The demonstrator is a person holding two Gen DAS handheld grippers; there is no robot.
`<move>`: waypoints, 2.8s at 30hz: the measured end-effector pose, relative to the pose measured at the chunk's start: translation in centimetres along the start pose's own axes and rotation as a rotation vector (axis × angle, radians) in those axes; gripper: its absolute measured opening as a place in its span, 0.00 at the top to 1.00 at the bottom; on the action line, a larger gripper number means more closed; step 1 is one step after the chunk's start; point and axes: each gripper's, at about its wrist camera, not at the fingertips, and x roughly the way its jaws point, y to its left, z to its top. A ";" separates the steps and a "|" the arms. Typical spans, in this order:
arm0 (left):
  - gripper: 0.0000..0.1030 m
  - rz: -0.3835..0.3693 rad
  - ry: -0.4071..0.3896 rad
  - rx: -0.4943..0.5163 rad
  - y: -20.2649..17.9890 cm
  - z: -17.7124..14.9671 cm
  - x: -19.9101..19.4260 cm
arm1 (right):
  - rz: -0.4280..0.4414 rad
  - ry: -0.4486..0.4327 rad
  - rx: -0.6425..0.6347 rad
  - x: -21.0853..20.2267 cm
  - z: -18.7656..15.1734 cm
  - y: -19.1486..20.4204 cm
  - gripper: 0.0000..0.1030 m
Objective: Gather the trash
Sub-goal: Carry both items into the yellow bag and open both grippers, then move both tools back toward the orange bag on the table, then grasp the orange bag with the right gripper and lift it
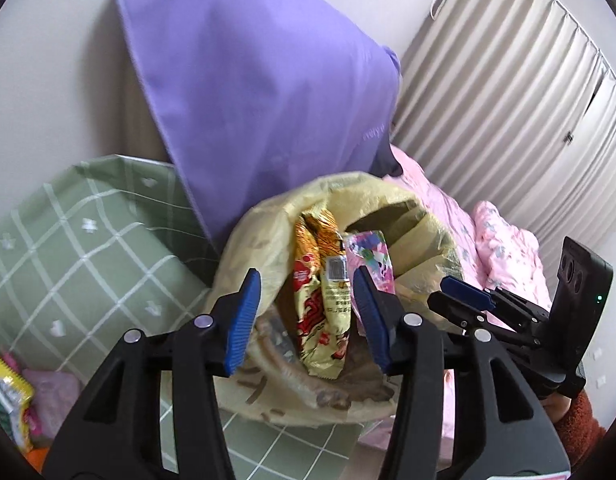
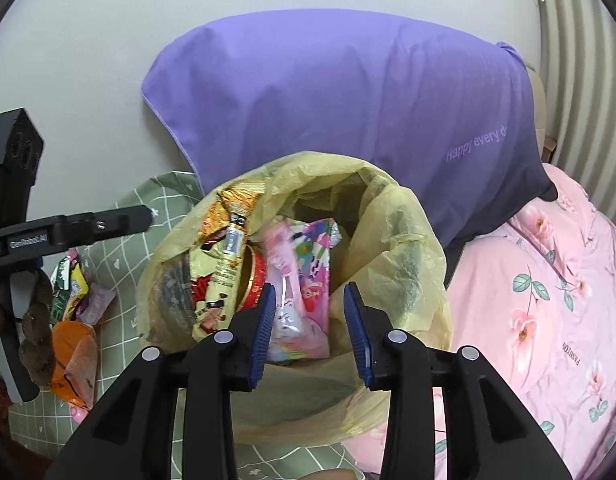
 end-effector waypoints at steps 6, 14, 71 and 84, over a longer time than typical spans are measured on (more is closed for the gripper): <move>0.50 0.140 -0.112 0.016 1.0 -2.2 -5.1 | 0.028 -0.049 -0.031 -1.3 0.2 1.7 0.66; 0.46 0.324 -0.223 -0.145 8.2 -6.0 -13.9 | 0.162 -0.067 -0.088 -1.9 0.4 5.4 0.51; 0.44 0.537 -0.175 -0.497 15.9 -22.8 -21.8 | 0.595 0.231 -0.523 5.4 -5.1 24.7 0.92; 0.44 0.536 -0.135 -0.472 15.4 -22.4 -20.3 | 0.588 0.209 -0.511 4.2 -7.4 21.3 0.55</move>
